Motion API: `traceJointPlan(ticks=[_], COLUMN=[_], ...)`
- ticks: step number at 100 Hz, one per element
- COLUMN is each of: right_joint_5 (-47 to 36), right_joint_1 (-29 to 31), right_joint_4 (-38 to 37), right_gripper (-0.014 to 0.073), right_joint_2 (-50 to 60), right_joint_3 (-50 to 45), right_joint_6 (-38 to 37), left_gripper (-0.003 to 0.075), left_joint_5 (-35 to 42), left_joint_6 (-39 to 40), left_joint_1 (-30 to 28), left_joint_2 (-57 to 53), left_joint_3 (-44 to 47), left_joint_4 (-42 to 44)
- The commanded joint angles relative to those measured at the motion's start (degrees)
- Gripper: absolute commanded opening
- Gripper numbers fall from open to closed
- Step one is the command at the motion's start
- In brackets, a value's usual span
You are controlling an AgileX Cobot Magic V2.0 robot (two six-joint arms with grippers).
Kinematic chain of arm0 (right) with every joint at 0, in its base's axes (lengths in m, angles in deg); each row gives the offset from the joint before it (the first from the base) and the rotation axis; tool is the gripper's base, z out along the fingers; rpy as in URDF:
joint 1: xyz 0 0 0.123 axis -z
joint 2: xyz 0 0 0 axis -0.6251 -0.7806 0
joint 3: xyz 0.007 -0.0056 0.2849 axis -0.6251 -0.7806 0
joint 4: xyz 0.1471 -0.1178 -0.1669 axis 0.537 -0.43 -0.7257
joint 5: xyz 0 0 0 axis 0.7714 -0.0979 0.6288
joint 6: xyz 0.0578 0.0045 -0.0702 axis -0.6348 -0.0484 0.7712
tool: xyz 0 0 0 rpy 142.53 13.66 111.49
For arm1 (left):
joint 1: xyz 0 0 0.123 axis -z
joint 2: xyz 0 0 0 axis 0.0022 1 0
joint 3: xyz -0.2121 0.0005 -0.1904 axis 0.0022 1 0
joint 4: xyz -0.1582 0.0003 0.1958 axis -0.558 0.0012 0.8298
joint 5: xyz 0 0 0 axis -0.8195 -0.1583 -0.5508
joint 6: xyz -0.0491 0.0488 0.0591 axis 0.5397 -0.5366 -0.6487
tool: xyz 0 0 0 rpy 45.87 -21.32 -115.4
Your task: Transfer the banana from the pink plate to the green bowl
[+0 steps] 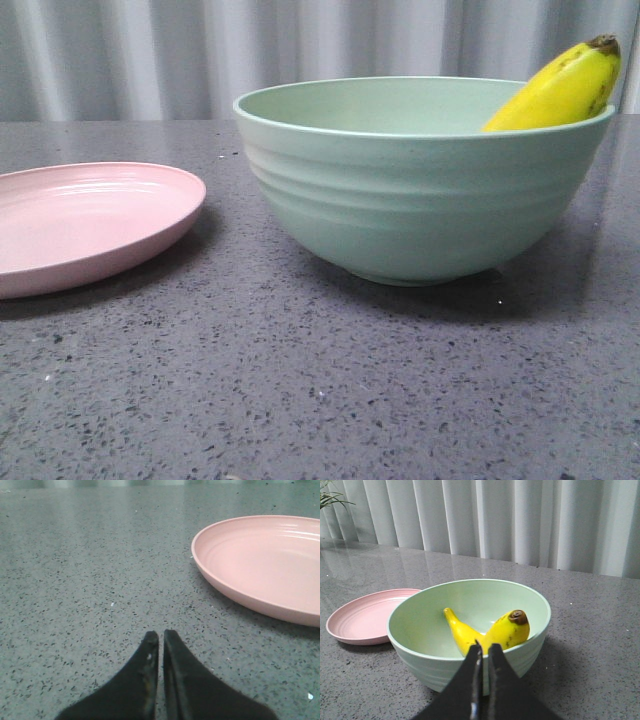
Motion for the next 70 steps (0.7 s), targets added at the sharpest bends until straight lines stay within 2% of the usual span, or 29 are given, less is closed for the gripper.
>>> traceJointPlan(ticks=[1, 42, 49, 57, 64, 70], right_joint_5=[-4.4, -6.2, -9.8, -17.6, -24.2, -28.4], right_joint_1=[0.2, 0.8, 3.0, 6.9, 11.1, 14.8], right_joint_4=[-0.4, -0.6, -3.7, -6.6, -7.2, -9.8], right_gripper=[-0.0071, -0.0071, -0.0071, -0.0071, -0.0071, -0.0071], right_joint_2=[-0.4, -0.4, -0.4, -0.4, -0.4, -0.4], right_joint_3=[1.5, -0.4, -2.7, -6.2, -9.6, -12.2], right_joint_6=[0.5, 0.5, 0.5, -0.2, -3.6, -9.7], left_gripper=[-0.0020, -0.0020, -0.0020, -0.0020, -0.0020, -0.0020], left_joint_5=[3.4, 3.4, 3.4, 3.4, 3.4, 3.4], left_joint_6=[0.8, 0.8, 0.8, 0.8, 0.8, 0.8], left_joint_1=[-0.3, -0.3, -0.3, -0.3, -0.3, -0.3], left_joint_2=[-1.6, -1.6, -1.6, -1.6, -1.6, -1.6], left_joint_3=[0.6, 0.6, 0.6, 0.6, 0.6, 0.6], left_joint_4=[0.2, 0.2, 0.2, 0.2, 0.2, 0.2])
